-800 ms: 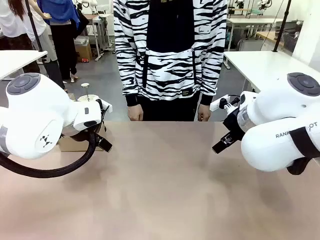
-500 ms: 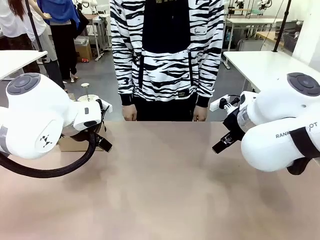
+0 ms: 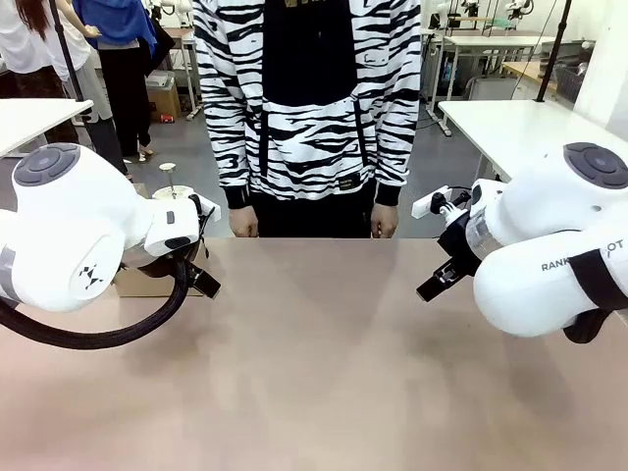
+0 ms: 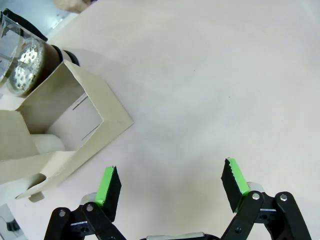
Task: Pour a drink into a cup and package it in a carrier.
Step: Pick up the 600 ml Paper Cup and place it in the middle top area of the table.
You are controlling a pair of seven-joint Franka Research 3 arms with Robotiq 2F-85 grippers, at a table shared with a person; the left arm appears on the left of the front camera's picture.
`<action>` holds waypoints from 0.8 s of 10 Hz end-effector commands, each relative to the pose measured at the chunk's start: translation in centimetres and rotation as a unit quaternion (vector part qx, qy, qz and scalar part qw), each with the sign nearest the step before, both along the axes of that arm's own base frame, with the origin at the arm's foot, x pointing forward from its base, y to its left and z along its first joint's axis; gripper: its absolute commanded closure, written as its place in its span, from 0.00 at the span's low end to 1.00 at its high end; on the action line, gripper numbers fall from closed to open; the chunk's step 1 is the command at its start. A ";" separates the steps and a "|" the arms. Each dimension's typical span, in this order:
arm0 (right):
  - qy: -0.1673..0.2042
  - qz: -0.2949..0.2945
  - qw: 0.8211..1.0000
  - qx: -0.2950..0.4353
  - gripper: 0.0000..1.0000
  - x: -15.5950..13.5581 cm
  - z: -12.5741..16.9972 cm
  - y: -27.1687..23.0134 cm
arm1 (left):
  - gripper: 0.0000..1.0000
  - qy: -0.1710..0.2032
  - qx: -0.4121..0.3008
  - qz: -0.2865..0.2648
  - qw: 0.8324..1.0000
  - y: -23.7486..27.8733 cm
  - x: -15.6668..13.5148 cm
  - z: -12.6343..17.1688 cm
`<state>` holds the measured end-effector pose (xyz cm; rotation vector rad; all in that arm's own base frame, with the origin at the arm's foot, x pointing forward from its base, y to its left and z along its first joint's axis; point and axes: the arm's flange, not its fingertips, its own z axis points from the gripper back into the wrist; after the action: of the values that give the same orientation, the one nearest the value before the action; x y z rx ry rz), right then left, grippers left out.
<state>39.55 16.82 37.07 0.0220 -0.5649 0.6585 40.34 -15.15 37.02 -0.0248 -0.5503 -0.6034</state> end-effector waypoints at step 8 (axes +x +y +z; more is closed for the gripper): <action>0.013 0.094 0.989 0.111 0.00 3.7 19.3 -11.1 | 0.00 0.000 0.000 0.000 1.000 0.0 0.0 0.0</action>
<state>42.93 9.50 56.16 0.1994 -0.6474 0.6835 40.35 -15.15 37.02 -0.0244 -0.5502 -0.6035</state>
